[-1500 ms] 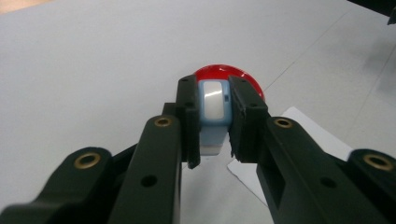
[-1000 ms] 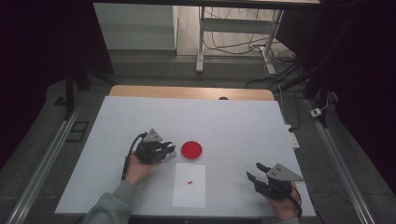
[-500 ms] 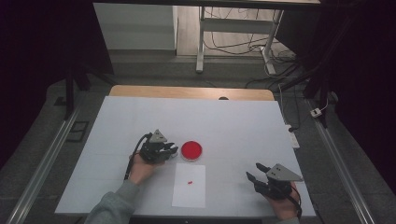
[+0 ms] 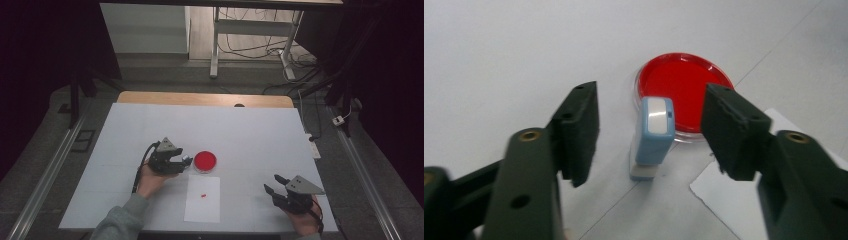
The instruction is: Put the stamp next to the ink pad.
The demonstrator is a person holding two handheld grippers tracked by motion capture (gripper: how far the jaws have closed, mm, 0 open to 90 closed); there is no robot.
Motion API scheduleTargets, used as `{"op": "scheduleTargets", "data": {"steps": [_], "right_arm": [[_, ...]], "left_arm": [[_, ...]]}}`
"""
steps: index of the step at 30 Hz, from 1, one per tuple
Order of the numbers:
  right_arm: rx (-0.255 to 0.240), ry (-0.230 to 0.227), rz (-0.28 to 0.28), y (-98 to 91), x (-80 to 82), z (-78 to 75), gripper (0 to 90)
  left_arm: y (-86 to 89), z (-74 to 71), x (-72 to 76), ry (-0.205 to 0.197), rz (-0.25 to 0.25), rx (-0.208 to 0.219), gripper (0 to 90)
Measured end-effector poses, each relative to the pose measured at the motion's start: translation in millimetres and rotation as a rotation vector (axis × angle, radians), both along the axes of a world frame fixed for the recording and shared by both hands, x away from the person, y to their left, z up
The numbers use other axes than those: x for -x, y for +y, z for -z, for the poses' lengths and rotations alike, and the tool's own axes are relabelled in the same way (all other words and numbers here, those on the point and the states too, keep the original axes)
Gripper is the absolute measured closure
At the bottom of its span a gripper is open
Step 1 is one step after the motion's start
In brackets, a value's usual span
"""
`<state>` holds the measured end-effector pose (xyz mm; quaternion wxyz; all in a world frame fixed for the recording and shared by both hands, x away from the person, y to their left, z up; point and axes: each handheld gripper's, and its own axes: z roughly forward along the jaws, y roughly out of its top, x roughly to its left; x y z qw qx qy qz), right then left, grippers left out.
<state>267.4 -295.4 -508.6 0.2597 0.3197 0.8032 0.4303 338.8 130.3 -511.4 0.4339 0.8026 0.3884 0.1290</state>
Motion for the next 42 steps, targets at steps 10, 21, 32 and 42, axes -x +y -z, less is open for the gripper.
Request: {"op": "scheduleTargets", "data": {"steps": [10, 21, 32, 42], "right_arm": [[-0.003, -0.001, -0.001, -0.5, 0.0, -0.6, 46.4], [-0.011, -0.009, -0.020, -0.8, 0.2, -1.1, 46.2], [-0.015, -0.010, -0.048, -2.6, 0.4, -1.3, 46.2], [0.012, 0.011, -0.082, -1.6, -1.6, 1.8, 46.0]], "left_arm": [[4.6, -11.7, 14.7, -0.015, 0.028, 0.010, 28.2], [17.0, -22.8, 43.8, -0.046, 0.056, 0.016, 27.4], [35.2, -17.0, 70.7, -0.043, 0.037, 0.005, 27.4], [54.0, -8.2, 96.1, -0.026, 0.025, 0.006, 27.7]]}}
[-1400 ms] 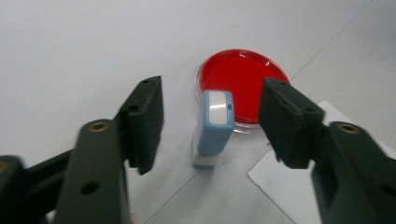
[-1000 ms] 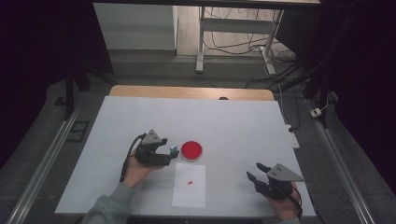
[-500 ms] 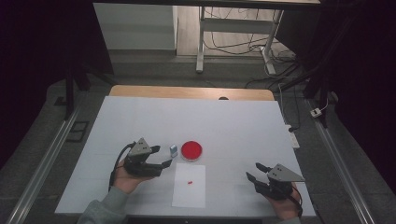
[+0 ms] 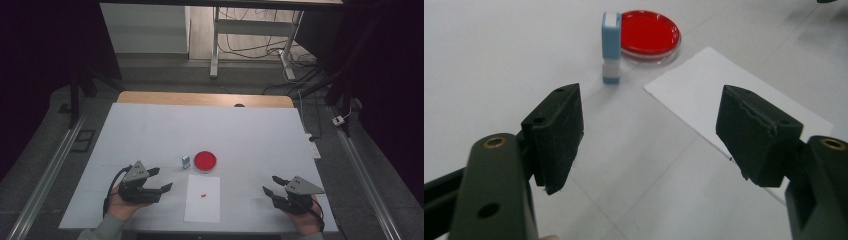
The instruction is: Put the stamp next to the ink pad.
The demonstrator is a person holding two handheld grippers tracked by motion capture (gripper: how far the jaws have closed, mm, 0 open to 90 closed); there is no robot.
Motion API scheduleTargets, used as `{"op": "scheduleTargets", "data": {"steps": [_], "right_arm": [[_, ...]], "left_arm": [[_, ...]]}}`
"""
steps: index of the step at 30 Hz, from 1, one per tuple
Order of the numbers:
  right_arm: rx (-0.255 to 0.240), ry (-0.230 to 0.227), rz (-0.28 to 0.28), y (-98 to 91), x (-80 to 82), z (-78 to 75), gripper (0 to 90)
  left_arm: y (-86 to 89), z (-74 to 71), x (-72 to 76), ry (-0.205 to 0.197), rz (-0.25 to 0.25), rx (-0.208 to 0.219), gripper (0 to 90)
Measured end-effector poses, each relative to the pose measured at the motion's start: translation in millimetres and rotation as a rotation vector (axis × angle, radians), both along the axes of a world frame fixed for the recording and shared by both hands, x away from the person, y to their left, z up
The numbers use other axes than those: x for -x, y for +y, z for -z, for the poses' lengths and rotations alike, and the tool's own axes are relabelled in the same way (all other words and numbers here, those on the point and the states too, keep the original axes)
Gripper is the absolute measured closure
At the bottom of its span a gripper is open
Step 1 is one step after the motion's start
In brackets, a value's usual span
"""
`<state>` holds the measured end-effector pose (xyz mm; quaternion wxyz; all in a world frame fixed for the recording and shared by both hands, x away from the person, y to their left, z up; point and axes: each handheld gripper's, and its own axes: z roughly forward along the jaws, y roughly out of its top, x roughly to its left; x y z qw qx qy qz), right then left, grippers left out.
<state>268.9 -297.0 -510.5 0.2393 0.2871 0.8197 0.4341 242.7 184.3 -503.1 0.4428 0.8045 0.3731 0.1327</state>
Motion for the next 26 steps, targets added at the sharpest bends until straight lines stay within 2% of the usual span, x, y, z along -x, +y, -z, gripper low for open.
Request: {"op": "scheduleTargets", "data": {"steps": [4, 8, 26], "right_arm": [[0.018, 0.003, -0.009, 1.2, -0.3, 1.1, 45.8], [0.013, 0.003, -0.018, 2.3, -0.9, 2.0, 45.6], [0.007, -0.002, -0.018, 0.8, -1.2, 1.1, 45.1]], "left_arm": [[7.1, 3.4, 10.5, 0.007, -0.001, 0.004, 27.7], [13.8, 6.5, 17.7, 0.006, -0.007, 0.001, 27.9], [19.0, 5.3, 17.5, 0.000, -0.020, 0.009, 27.9]]}}
